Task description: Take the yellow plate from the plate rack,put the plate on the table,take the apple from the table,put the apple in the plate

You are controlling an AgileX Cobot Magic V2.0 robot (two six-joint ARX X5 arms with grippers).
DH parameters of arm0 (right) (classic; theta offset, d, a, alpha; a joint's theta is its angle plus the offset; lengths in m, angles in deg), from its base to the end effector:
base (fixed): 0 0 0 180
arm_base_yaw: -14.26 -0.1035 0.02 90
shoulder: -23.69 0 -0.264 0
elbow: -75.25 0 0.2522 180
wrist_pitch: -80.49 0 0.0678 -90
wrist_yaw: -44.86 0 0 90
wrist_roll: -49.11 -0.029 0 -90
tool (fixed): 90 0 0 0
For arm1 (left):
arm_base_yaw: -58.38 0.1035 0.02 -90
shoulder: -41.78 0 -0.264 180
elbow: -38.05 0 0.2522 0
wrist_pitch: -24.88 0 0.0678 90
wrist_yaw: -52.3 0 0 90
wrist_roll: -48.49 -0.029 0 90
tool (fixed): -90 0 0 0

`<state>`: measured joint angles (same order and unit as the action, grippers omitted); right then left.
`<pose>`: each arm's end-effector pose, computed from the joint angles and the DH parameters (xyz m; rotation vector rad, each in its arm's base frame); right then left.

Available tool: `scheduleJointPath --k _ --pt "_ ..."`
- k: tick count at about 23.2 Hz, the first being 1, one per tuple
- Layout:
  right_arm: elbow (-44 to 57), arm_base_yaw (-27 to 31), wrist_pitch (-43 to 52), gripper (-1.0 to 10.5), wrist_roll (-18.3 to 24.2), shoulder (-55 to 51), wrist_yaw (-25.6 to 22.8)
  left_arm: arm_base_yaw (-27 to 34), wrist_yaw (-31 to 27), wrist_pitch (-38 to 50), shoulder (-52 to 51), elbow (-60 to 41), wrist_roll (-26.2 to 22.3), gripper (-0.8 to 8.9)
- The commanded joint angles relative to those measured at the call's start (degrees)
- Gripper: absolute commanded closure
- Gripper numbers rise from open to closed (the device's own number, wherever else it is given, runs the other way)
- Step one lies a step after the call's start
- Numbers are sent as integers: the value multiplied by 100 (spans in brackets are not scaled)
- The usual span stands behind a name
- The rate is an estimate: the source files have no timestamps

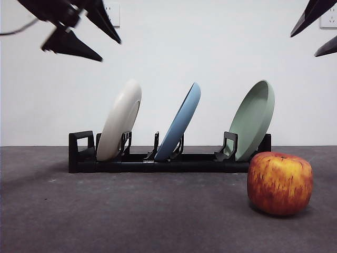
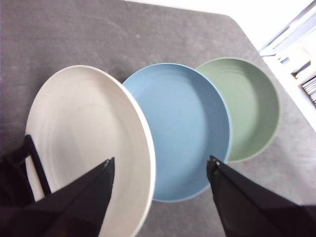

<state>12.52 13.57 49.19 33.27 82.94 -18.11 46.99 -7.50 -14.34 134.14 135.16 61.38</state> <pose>0.2194 0.0158 0.3020 0.3776 0.5412 0.4062 0.3488 -0.0852 0.3356 -0.3089 0.6842 -0.6334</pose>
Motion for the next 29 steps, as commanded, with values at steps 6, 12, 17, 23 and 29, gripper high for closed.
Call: scheduleJointPath --k 6,12,17,23,29 --pt "-20 -61 31 659 31 9 4 -422 -586 184 721 127 -151 495" --pt "-20 -61 31 662 33 9 -7 -575 -918 236 920 127 -262 504" --pt "-20 -61 31 662 33 9 -15 -616 -890 490 918 142 -264 745" --pt "-20 -61 31 662 33 9 -35 -632 -866 595 911 151 -407 822" --pt "-20 -61 31 662 33 9 -35 -625 -363 278 894 522 -409 822"
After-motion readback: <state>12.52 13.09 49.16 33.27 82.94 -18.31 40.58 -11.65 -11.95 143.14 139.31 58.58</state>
